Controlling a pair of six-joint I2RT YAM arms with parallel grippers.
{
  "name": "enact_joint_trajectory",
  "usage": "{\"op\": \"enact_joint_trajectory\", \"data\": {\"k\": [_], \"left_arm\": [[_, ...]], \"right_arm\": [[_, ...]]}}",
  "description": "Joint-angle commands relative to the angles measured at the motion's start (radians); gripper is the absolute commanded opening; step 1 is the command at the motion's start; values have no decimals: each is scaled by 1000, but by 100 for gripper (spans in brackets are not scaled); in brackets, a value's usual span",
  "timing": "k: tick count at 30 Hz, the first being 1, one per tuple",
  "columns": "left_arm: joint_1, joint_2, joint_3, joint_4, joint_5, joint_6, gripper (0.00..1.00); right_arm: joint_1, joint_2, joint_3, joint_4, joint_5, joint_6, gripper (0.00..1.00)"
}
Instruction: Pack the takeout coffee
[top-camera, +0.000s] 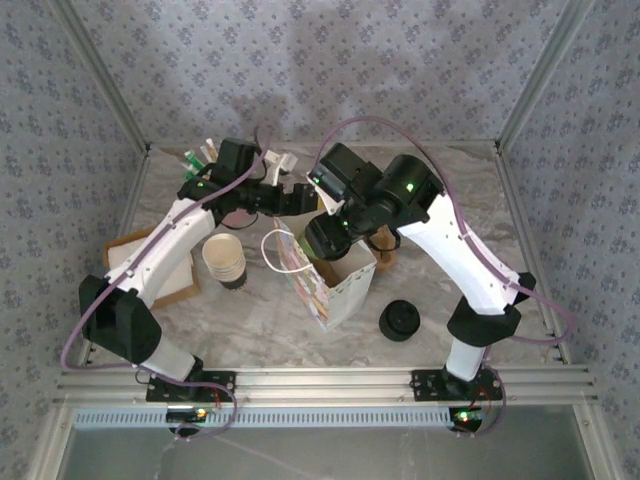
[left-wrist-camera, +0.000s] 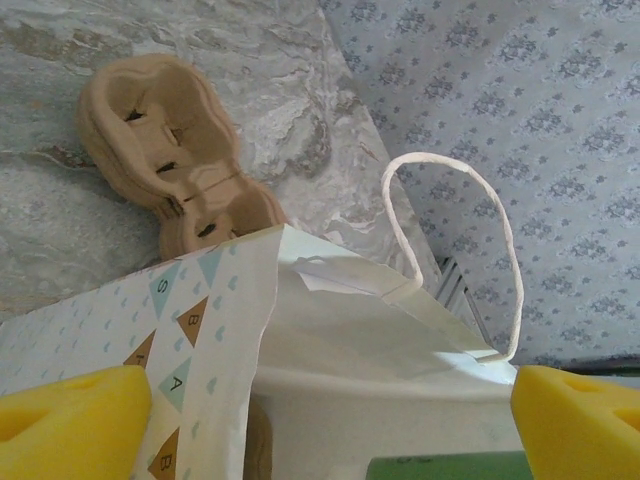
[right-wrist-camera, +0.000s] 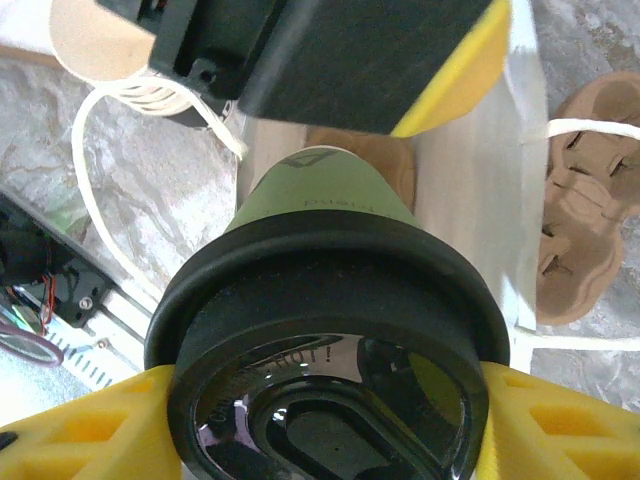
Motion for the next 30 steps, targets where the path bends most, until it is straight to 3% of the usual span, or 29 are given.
{"op": "enact_joint_trajectory", "data": {"k": [1, 6, 12, 30], "left_arm": [[-3, -16, -4, 33, 21, -11, 93], [56, -79, -47, 49, -48, -45, 95], [130, -143, -83, 47, -55, -51, 95], [204, -337, -228, -41, -156, -19, 95]], "right_arm": [[12, -54, -43, -197, 20, 27, 64], [0, -64, -92, -198, 18, 25, 64], [-28, -41, -130, -199, 19, 20, 63], [-29, 24, -264, -202, -24, 30, 62]]}}
